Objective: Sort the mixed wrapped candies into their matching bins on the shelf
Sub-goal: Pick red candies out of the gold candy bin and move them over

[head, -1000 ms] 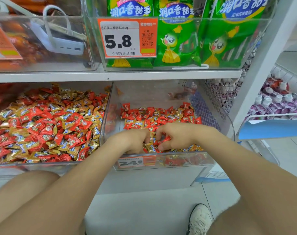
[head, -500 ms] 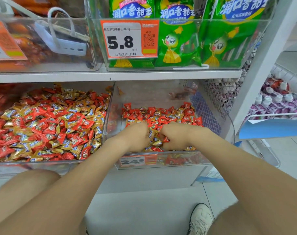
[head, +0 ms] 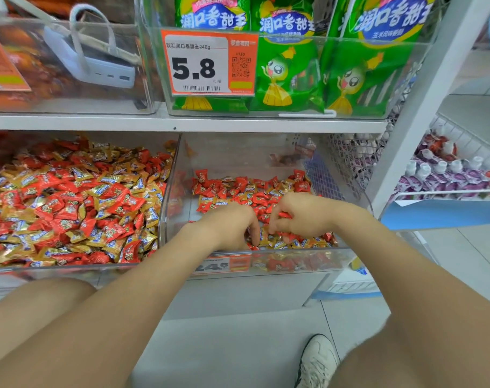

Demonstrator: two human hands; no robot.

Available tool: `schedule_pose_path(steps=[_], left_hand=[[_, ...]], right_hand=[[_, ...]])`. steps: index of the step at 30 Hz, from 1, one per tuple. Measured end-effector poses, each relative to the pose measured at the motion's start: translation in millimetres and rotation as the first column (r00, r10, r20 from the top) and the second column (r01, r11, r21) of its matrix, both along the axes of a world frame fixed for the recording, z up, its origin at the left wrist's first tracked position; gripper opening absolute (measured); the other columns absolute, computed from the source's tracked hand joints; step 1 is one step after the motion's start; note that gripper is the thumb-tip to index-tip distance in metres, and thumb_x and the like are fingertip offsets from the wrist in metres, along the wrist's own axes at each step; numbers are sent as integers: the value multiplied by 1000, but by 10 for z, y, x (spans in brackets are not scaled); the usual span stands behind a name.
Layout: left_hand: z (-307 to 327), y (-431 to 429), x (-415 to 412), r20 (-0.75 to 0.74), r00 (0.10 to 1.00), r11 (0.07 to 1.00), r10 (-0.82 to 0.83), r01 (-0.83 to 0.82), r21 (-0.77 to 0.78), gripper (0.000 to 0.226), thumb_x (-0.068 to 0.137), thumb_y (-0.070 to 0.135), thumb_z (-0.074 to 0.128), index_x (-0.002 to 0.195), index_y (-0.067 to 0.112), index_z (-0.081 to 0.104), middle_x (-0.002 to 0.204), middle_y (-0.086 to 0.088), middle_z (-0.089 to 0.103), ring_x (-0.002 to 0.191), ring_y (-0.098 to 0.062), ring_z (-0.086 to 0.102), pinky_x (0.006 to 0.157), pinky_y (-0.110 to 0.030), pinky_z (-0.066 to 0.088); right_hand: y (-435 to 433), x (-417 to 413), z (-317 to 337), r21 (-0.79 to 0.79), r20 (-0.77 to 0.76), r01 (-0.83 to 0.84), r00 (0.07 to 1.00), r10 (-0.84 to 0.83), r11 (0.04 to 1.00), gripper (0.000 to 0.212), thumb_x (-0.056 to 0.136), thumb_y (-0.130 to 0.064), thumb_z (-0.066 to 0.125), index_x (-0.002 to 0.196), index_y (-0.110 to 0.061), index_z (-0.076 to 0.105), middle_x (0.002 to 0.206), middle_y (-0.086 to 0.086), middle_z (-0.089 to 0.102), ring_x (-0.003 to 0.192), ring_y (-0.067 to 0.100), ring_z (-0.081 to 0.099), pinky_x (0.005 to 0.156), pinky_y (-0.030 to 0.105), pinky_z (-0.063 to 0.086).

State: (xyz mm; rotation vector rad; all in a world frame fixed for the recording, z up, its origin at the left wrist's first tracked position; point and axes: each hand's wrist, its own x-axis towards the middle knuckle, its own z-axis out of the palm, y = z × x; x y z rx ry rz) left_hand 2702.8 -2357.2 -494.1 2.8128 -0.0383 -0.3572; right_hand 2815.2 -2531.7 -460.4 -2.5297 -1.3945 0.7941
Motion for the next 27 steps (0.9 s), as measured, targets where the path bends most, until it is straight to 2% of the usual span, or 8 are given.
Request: schedule_pose_path(steps=[3,6,9,12,16,20,22,27], left_hand=[[24,-63,12,13,1000,1000,27,-27,-13,2,85,30,78,85,28,77,74,14,64,73,-14,62,75,-42,61],[60,-89,1,18,993,992,119,-119,-37,33,87,40,60,72,11,65,70,-6,65,71,-29,62,66,-43,56],[120,-98,-63,84,972,975,219,-217,-41,44,94,41,49,62,11,48,58,-8,50,59,-28,47,56,-35,38],[221,-106,-168,135,948,955,288,-274,-109,44,91,42,44,61,10,46,59,-14,53,59,-29,48,57,-39,44],[430,-133,-331,235,902,923,361,-309,-231,44,95,39,47,76,2,60,74,-17,67,74,-31,62,71,-40,52],[715,-37,-589,332,843,876,423,-287,-387,33,103,46,56,83,24,68,70,7,68,66,-9,63,64,-31,47],[811,106,-786,377,783,844,495,-328,-425,31,101,50,58,82,27,68,70,8,69,63,-10,63,63,-31,47],[833,742,-1309,490,622,782,610,-571,-249,23,100,47,60,87,29,65,70,8,65,68,-15,62,68,-37,46]], right_hand=[[-62,-2,-3,-68,-186,-26,983,13,997,24,95,-58,69,94,-38,82,70,3,63,63,17,58,68,38,62],[-54,19,-84,-146,-170,-123,981,98,982,39,74,-76,72,92,-43,82,85,-13,78,83,12,72,89,43,62],[26,16,-134,-199,-110,-169,983,150,965,33,76,-65,76,94,-39,83,91,-22,78,91,7,72,92,40,60],[106,-51,-191,-212,-60,-208,978,200,955,12,86,-41,79,86,-30,83,80,-21,75,77,9,67,84,37,60],[107,-85,-41,63,10,-91,996,90,994,11,88,-25,73,80,-21,80,70,-10,72,64,7,62,71,36,57],[132,-197,208,402,-96,47,995,-9,914,22,101,-39,66,87,-25,77,71,-6,69,64,16,59,67,35,51],[216,-343,270,490,-225,137,974,-27,861,24,106,-42,60,92,-26,72,66,-3,55,59,20,47,58,34,45],[684,-909,413,605,-401,311,914,-56,733,32,108,-38,56,96,-10,63,64,7,46,52,21,47,43,26,37]])
